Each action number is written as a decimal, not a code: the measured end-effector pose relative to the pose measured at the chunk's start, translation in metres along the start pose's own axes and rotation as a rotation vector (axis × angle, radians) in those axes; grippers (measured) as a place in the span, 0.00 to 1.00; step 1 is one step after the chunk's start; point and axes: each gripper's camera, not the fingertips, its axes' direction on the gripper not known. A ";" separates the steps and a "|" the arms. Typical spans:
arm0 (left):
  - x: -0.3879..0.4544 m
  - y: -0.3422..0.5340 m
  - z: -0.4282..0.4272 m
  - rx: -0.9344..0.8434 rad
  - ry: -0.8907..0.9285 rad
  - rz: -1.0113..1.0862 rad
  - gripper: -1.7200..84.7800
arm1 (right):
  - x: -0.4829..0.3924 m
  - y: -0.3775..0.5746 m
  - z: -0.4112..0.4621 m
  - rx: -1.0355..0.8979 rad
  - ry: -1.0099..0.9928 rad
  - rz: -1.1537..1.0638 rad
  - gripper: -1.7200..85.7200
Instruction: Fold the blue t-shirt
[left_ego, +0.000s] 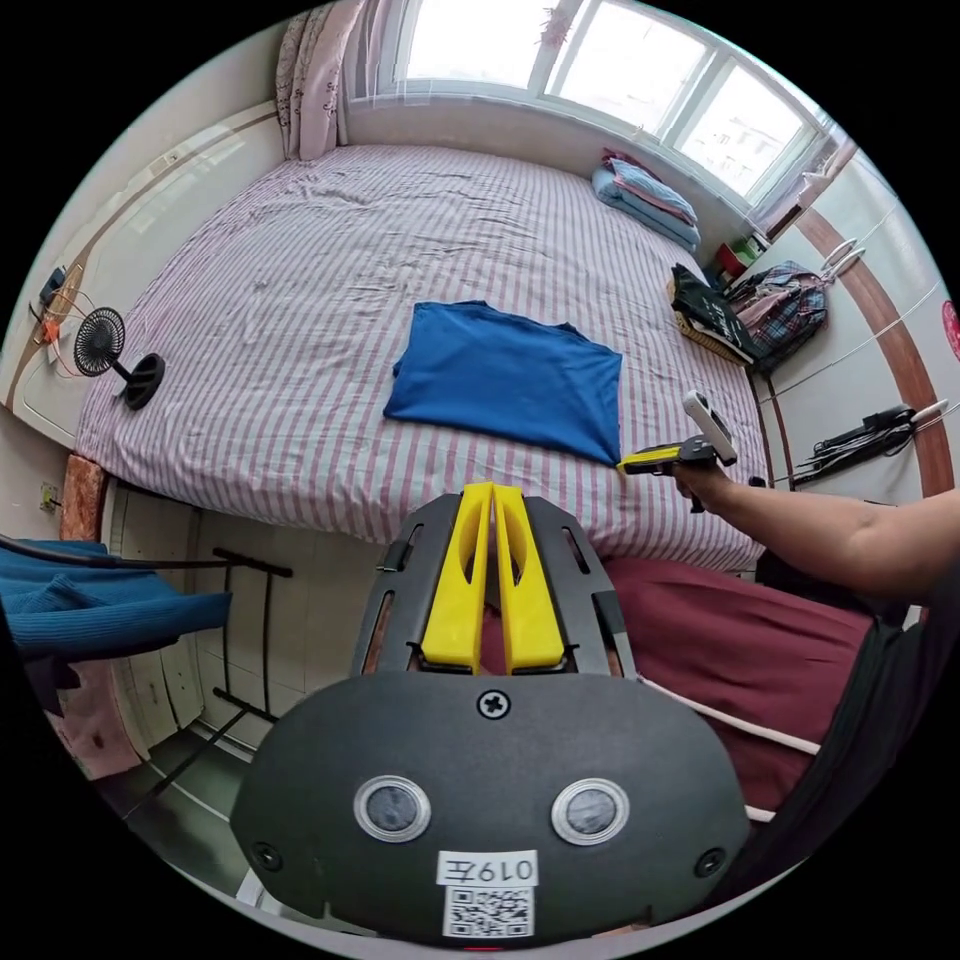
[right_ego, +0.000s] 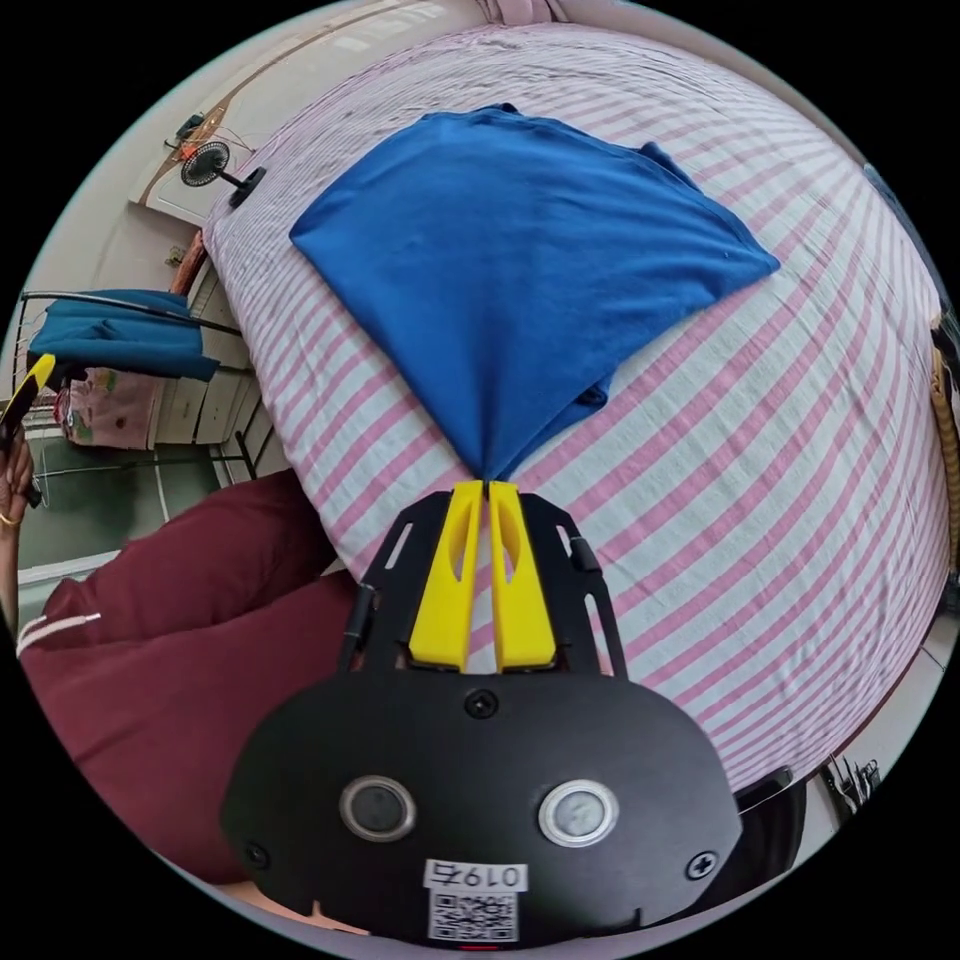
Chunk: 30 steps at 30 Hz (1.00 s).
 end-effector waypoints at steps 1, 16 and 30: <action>0.003 0.000 0.005 -0.005 0.002 -0.001 0.03 | 0.004 0.000 -0.001 -0.002 -0.001 0.014 0.04; 0.126 -0.067 0.182 0.015 0.044 0.177 0.03 | 0.060 -0.006 -0.015 0.161 0.000 0.239 0.10; 0.235 -0.167 0.320 -0.080 0.084 0.448 0.03 | 0.067 0.007 -0.019 0.173 0.003 0.250 0.03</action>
